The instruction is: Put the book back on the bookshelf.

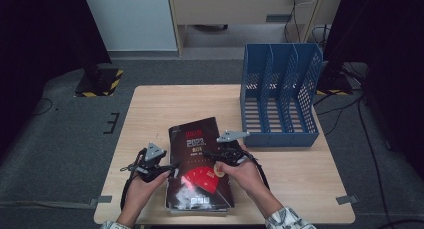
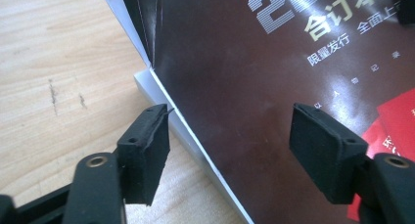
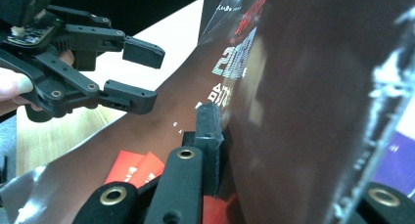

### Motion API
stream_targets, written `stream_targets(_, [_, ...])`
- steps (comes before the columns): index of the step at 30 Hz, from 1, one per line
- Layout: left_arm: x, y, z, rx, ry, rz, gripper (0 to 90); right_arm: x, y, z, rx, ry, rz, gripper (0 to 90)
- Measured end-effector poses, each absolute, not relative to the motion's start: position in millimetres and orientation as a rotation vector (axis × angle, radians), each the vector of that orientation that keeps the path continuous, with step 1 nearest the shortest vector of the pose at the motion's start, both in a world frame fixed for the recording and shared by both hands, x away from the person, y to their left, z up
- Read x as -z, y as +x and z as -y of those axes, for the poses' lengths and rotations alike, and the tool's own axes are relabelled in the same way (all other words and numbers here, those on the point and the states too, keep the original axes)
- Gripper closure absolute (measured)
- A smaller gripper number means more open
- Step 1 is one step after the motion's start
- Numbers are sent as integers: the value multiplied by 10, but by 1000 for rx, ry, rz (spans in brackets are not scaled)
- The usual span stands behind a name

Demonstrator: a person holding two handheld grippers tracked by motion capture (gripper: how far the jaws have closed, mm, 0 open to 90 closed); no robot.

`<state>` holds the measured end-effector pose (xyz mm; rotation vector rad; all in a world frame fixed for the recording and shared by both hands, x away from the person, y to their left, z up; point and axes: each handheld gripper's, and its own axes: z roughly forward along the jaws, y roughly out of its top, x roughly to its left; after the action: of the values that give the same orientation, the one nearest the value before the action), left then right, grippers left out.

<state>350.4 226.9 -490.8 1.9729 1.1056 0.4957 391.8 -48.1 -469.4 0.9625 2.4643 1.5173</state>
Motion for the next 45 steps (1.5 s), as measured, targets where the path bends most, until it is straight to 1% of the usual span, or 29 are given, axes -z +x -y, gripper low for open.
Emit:
stream_targets(11, [4881, 3566, -2283, -480, 1941, -1076, 235, 4545, 3954, 516, -1534, 889, -2411, 826])
stream_targets(12, [4860, 3635, -2304, -486, 1900, -1077, 233, 4528, 3972, 519, -1539, 896, -2402, 830])
stream_targets(18, [4832, 3827, -2302, -474, 1842, -1061, 208, 4399, 4105, 498, -1560, 881, -2340, 839])
stream_targets(23, [4865, 3785, -2247, -471, 1855, -1038, 204, 4299, 4105, 507, -1579, 830, -2283, 846])
stream_targets(32, [4873, 3687, -2171, -468, 1889, -987, 197, 4287, 4020, 539, -1605, 804, -2248, 852])
stream_targets(39, [4925, 3730, -2161, -433, 1911, -988, 194, 4268, 4015, 536, -1624, 792, -2248, 854])
stream_targets(45, [4988, 3763, -2128, -370, 1939, -999, 192, 4265, 4009, 534, -1637, 787, -2248, 855])
